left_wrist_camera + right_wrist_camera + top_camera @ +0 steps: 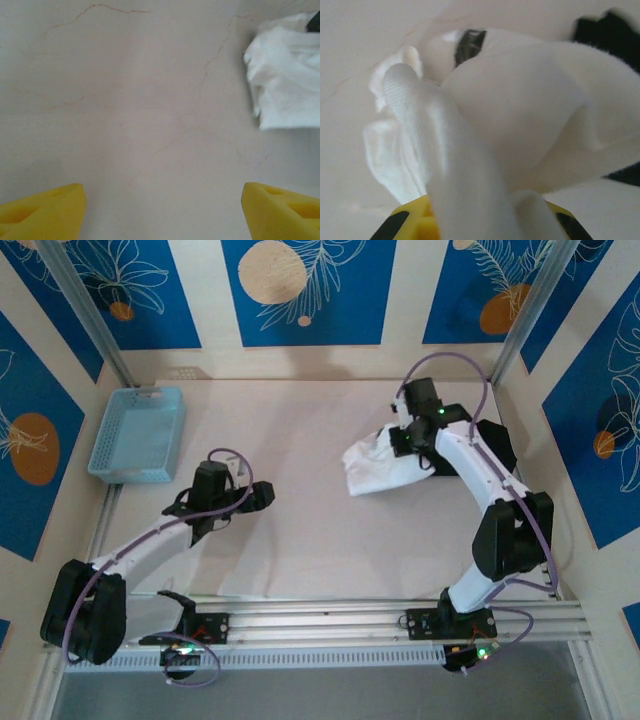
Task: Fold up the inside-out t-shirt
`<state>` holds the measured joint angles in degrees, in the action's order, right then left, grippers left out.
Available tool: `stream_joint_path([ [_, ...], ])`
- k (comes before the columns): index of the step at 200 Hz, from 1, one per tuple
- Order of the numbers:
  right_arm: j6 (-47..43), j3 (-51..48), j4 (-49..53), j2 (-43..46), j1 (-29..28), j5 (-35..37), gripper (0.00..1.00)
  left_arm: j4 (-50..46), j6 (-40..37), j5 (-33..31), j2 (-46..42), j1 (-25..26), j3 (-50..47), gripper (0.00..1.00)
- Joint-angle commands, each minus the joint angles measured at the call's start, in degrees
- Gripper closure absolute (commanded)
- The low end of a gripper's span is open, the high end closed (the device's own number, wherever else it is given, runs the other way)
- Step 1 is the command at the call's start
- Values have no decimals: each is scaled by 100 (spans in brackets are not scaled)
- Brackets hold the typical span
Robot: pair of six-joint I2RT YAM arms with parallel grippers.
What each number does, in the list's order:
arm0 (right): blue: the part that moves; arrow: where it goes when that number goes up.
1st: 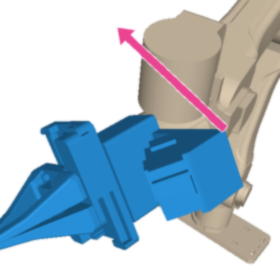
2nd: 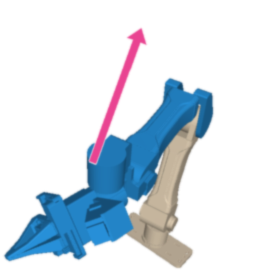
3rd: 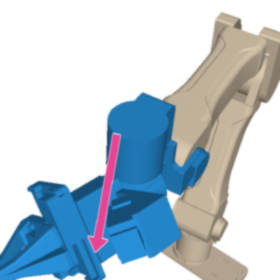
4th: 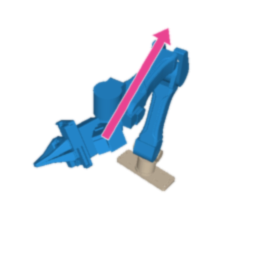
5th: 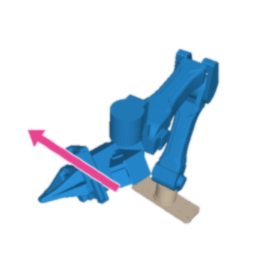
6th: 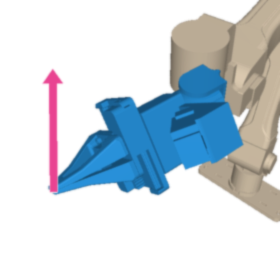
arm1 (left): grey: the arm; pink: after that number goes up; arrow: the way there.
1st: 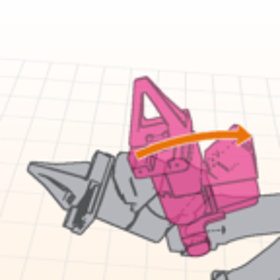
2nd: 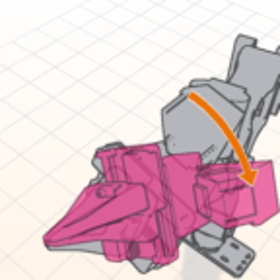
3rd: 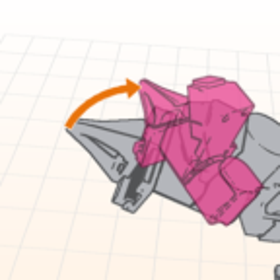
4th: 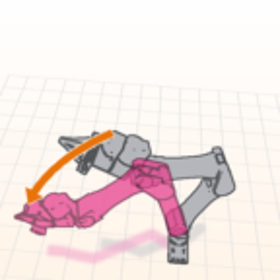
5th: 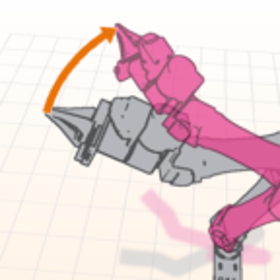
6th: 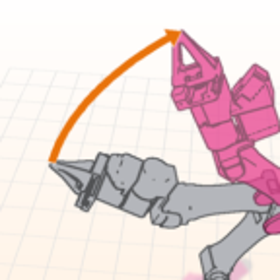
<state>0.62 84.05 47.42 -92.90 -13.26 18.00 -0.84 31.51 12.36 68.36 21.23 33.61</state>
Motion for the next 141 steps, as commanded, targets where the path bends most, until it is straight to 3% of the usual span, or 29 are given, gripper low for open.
stream_joint_path([
  [1, -808, 629, 321, -254, 218, 432, 95, -433, -96, 77, -103, -31, 214, 19],
  [86, -1408, 2341, 1026, -727, 763, 480, 95, -786, -150, 104, -102, -31, 331, 20],
  [141, -1382, 2144, 1015, -652, 1628, 149, 94, -724, -83, 254, 291, -32, 482, 20],
])
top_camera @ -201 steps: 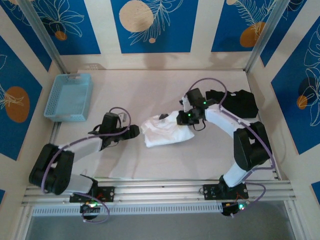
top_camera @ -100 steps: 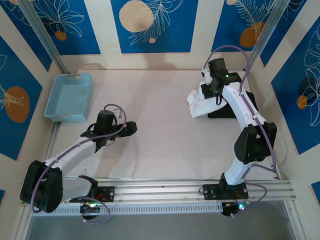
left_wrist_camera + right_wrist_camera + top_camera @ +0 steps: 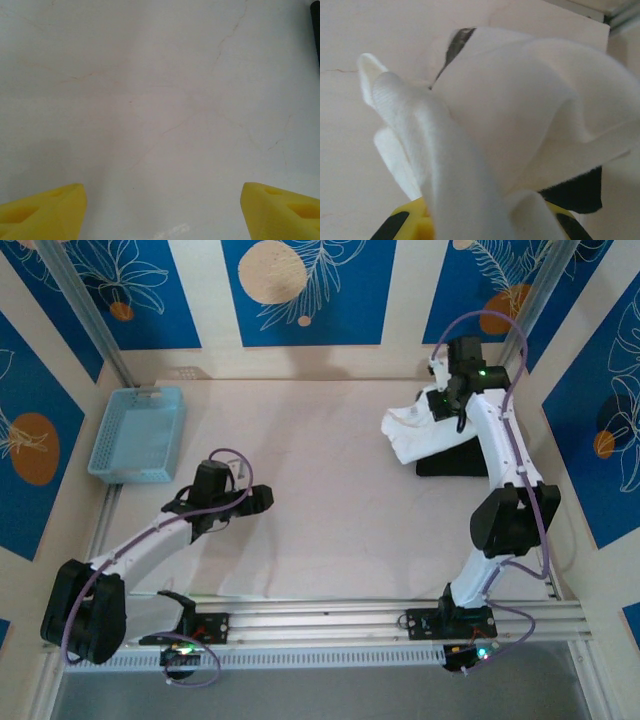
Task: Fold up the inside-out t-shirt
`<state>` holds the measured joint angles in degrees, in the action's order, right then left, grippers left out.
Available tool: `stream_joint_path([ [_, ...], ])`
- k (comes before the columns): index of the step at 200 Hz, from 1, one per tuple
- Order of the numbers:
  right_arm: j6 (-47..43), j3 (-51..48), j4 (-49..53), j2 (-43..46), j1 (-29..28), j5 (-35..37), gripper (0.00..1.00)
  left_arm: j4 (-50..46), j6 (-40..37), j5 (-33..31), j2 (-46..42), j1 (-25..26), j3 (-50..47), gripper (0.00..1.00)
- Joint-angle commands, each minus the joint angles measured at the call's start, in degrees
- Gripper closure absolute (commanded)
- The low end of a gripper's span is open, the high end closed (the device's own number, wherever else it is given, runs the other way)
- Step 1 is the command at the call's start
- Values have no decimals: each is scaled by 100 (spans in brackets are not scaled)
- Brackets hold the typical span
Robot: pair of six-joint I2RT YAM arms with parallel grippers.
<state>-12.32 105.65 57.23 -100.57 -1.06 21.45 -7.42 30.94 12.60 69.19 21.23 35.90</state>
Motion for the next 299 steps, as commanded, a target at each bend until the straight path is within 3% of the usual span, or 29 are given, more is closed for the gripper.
stream_joint_path([
  [1, -83, -17, 25, 103, 429, -204, 94, -71, -22, 236, 213, -32, 256, 20],
  [16, 7, -107, -121, -183, 881, -312, 92, -82, -9, 315, 366, -32, 329, 20],
  [30, 121, 40, -147, -759, 1206, 203, 88, -118, -8, 393, 484, -31, 397, 20],
  [51, 475, 670, -166, -1788, 1528, 948, 73, -210, -30, 429, 605, -36, 479, 20],
  [89, 639, 1365, -702, -2832, 1511, 1851, 39, -352, -66, 380, 723, -32, 600, 20],
  [109, 712, 1350, -900, -2679, 1374, 1957, 23, -365, -53, 309, 751, -32, 600, 20],
  [120, 671, 1093, -1094, -2364, 1250, 2020, 20, -380, -64, 260, 748, -31, 594, 20],
  [152, 845, -162, -1559, -903, 942, 1983, 14, -452, -194, -94, 564, -27, 552, 20],
  [170, 1343, -1052, -1620, 163, 771, 1422, 13, -485, -349, -505, 270, -29, 515, 19],
  [188, 1949, -2525, -2232, 1606, 576, 180, 11, -489, -551, -1191, -202, -40, 432, 18],
  [198, 2178, -3490, -2793, 2534, 413, -377, 2, -406, -707, -1664, -518, -49, 324, 16],
  [207, 2364, -4296, -3224, 3247, 249, -727, 1, -297, -858, -2174, -842, -56, 163, 12],
  [218, 2542, -5126, -3731, 3994, 41, -824, 1, -79, -991, -2816, -1228, -66, -83, 0],
  [231, 2642, -6060, -4401, 4607, -226, -715, 1, 428, -1284, -3407, -1661, -74, -496, 0],
  [251, 2624, -7284, -5479, 4972, -682, 7, 1, 1453, -1778, -4014, -2058, -96, -1147, 0],
  [266, 2463, -8144, -6639, 4907, -801, 148, 1, 2351, -2308, -4238, -2046, -119, -1515, 0],
  [299, 2149, -9118, -8924, 3884, -734, 118, 1, 4439, -3307, -4290, -762, -358, -2003, 0],
])
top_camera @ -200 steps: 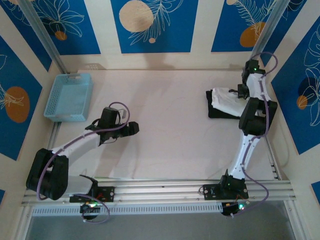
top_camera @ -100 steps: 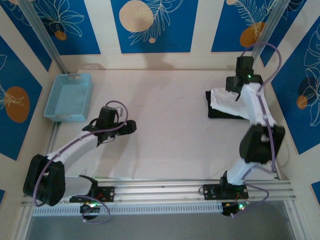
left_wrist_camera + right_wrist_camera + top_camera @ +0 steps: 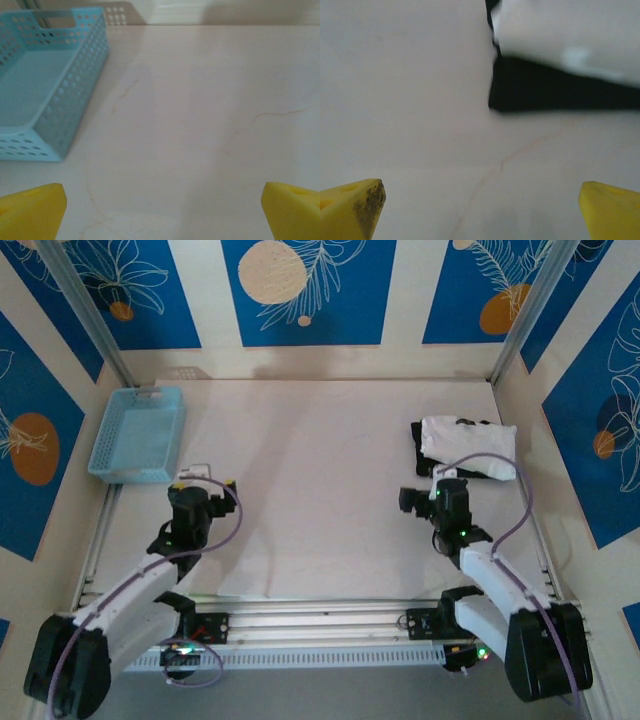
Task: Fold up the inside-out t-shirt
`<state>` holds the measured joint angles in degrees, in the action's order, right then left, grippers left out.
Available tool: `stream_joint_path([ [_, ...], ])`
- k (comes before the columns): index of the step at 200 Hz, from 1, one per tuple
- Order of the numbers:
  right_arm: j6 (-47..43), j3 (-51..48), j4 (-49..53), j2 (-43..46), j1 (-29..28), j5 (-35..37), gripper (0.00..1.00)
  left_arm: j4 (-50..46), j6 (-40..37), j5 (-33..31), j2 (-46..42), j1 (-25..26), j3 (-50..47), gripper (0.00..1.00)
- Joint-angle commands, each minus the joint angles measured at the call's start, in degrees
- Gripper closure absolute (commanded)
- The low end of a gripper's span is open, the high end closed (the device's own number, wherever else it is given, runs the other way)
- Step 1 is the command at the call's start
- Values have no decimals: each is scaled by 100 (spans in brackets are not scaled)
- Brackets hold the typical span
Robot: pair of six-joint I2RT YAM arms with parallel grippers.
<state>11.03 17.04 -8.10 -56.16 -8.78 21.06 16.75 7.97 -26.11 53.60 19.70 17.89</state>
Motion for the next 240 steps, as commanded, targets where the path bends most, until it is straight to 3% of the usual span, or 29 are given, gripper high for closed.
stream_joint_path([
  [1, -182, -247, -2416, -595, 40, 164, 1, 2076, -1022, -411, 873, -209, -205, 0],
  [11, -279, 21, -2130, -806, 48, 59, 1, 2652, -1137, -300, 1523, -300, -198, 0],
  [25, -406, -7, -2778, -1176, 68, 3, 1, 3737, -1487, -99, 2424, -347, -191, 1],
  [44, -405, 46, -3271, -1543, 235, -239, 1, 4033, -1885, 72, 2926, -372, 40, 1],
  [66, -509, 249, -3466, -1924, 371, -450, 1, 3979, -1528, 289, 3265, -678, 146, 1],
  [96, -546, 120, -4593, -2805, 625, -875, 1, 3619, -1227, 1202, 3246, -1111, 250, 1],
  [108, -586, 73, -5222, -3233, 608, -854, 1, 4221, -1191, 1599, 3651, -1291, 190, 1],
  [121, -576, 469, -4095, -3032, 616, -934, 1, 3601, -1112, 1649, 3468, -1322, 270, 1],
  [140, -434, 662, -3771, -3076, 902, -1460, 1, 3796, -1146, 1638, 3562, -1321, 275, 0],
  [240, -496, 612, -3939, -3111, 807, -1306, 1, 3817, -1139, 1604, 3561, -1326, 276, 0],
])
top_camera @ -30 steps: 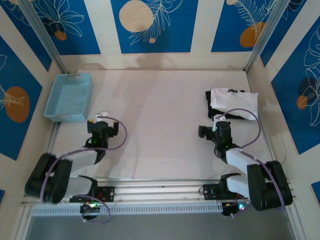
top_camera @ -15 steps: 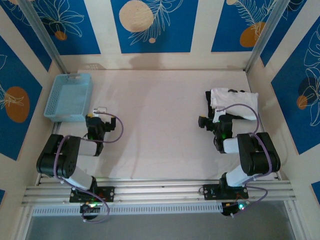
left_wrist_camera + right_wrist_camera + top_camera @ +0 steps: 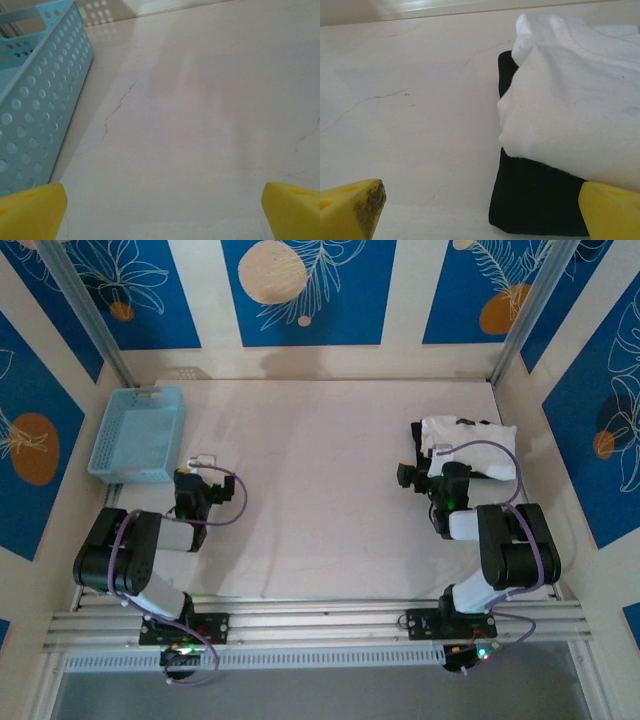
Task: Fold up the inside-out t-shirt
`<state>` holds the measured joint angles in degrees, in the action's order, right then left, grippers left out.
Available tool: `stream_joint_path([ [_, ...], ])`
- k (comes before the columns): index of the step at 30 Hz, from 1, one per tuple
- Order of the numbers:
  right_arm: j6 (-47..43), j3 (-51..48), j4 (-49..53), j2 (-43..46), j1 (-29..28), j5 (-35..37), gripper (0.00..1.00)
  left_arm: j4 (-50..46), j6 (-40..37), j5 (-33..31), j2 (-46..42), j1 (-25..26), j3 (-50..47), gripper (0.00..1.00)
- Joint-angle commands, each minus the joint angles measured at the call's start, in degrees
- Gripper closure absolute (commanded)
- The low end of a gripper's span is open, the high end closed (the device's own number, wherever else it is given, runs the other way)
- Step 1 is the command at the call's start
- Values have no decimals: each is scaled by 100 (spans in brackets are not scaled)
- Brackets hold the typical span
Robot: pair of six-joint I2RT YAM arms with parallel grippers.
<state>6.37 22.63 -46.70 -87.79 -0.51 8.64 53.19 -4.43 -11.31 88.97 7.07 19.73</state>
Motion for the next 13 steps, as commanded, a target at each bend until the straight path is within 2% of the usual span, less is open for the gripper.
stream_joint_path([
  [1, -31, 55, -82, 51, -19, -64, 1, 170, 100, 127, 24, -64, 93, 0],
  [13, -31, 70, -54, 52, -15, -82, 1, 172, 100, 132, 26, -60, 89, 0],
])
